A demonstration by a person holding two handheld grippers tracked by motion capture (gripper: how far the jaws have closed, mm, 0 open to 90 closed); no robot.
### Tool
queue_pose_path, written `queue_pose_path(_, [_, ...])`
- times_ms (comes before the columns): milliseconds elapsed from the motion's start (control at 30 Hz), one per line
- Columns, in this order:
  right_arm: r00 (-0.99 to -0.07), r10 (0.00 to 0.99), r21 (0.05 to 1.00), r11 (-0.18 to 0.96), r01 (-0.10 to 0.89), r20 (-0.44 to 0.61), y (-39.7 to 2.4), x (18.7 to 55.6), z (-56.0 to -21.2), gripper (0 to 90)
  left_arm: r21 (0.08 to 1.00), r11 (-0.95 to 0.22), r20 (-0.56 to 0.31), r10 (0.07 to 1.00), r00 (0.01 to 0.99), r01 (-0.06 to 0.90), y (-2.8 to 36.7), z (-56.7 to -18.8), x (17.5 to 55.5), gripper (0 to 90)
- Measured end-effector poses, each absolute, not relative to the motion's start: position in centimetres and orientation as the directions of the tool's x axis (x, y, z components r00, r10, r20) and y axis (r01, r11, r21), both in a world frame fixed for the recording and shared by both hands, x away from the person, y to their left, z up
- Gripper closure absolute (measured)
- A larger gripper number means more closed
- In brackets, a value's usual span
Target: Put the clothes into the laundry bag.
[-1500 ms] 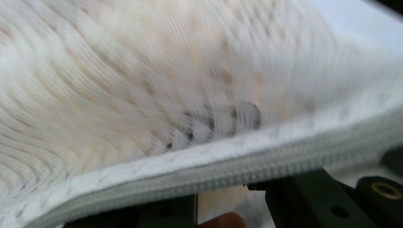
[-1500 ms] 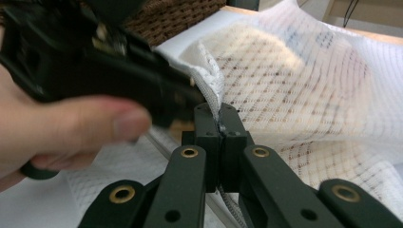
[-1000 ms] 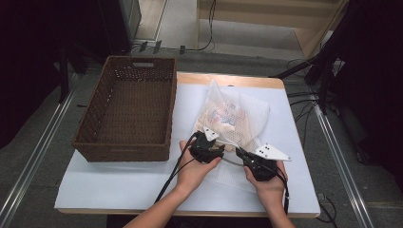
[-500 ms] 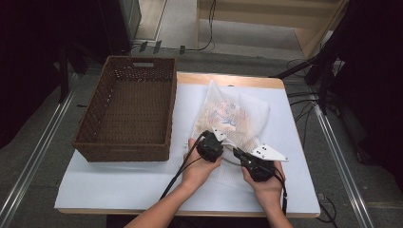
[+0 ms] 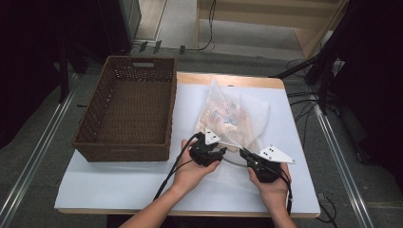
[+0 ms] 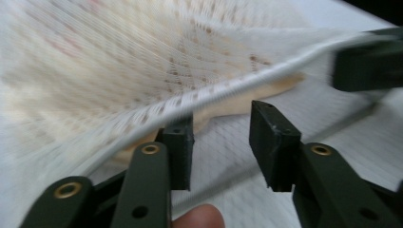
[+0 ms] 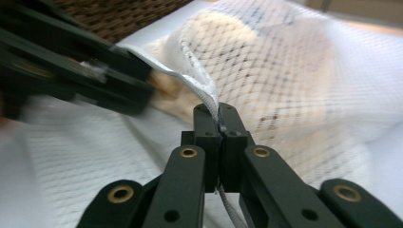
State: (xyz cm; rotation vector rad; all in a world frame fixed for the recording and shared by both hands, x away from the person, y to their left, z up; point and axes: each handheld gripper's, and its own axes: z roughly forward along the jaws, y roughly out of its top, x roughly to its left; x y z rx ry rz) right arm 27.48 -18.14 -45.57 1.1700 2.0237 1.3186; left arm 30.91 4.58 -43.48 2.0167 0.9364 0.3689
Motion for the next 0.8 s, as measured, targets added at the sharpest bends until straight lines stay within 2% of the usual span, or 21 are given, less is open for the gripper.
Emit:
queue_pose_path(100, [-0.544,0.834,0.903,0.160,0.398,0.092,-18.6,27.0,-45.2,74.3,0.841,-0.314,-0.068,0.746,0.663,0.440,6.5,-42.0,30.0,54.2])
queue_pose_path(200, [-0.565,0.816,0.900,0.148,0.410,0.123,-19.7,26.5,-44.7,66.4,0.846,-0.302,-0.055,0.771,0.635,0.439,7.9,-42.0,29.4,51.8])
queue_pose_path(367, [-0.512,0.841,0.895,0.082,0.438,0.173,-22.6,25.6,-44.6,61.1,0.828,-0.334,-0.024,0.782,0.623,0.451,8.8,-43.8,29.1,51.7])
queue_pose_path(500, [-0.436,0.871,0.876,0.014,0.482,0.226,-24.3,26.3,-45.1,51.6,0.820,-0.340,-0.013,0.793,0.609,0.460,8.9,-44.6,29.0,52.2])
queue_pose_path(633, [-0.399,0.888,0.828,0.040,0.559,0.227,-24.1,26.7,-46.3,46.1,0.810,-0.342,-0.006,0.807,0.591,0.476,9.1,-45.2,29.0,50.6])
queue_pose_path(800, [-0.371,0.900,0.770,0.064,0.635,0.231,-23.3,26.8,-47.8,44.8,0.810,-0.322,-0.024,0.816,0.577,0.490,10.2,-45.5,28.8,50.2])
